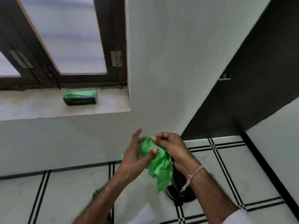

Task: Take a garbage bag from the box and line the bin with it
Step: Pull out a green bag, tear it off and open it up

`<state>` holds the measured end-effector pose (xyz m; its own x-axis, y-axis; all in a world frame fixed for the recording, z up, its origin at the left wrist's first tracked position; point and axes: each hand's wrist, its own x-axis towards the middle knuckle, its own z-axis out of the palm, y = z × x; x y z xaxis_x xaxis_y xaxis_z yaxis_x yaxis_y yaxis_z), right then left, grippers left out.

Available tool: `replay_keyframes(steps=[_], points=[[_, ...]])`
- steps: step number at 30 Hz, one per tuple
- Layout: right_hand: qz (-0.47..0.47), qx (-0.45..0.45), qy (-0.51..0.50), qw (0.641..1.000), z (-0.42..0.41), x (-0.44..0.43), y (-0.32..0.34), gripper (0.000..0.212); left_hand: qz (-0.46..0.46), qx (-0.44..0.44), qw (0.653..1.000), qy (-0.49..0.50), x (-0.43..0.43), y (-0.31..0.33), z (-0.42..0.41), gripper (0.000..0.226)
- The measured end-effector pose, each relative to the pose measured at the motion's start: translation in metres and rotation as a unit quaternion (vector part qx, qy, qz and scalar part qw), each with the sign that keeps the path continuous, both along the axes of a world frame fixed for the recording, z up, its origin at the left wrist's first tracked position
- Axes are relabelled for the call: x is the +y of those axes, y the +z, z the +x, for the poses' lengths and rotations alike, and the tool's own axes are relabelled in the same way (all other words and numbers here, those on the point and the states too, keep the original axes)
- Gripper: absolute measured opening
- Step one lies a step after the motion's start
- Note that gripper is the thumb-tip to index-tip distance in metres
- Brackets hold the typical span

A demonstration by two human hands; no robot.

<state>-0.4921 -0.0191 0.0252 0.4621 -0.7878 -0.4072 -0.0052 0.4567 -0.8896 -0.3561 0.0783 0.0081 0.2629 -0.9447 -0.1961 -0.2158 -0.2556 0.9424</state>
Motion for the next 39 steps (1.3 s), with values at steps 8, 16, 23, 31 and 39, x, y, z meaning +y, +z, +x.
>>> replay_keyframes(steps=[8,16,23,31,39], points=[[0.002,0.044,0.124,0.991,-0.155,0.023,0.027,0.031,-0.006,0.209,0.971,0.112,0.02,0.018,-0.107,0.03],[-0.046,0.063,0.025,0.997,-0.221,0.065,0.033,0.015,-0.007,0.089,0.996,0.016,0.053,0.014,-0.142,0.068],[-0.021,0.063,0.094,0.993,-0.247,0.074,0.041,0.03,0.012,0.158,0.979,-0.125,0.06,0.015,-0.199,0.022],[-0.001,0.105,0.136,0.985,-0.324,0.055,0.029,0.015,0.016,0.181,0.983,0.029,0.06,0.003,-0.215,0.03],[0.006,0.027,0.052,0.998,-0.367,0.028,0.024,0.009,0.049,0.115,0.992,0.003,0.043,0.001,-0.284,0.031]])
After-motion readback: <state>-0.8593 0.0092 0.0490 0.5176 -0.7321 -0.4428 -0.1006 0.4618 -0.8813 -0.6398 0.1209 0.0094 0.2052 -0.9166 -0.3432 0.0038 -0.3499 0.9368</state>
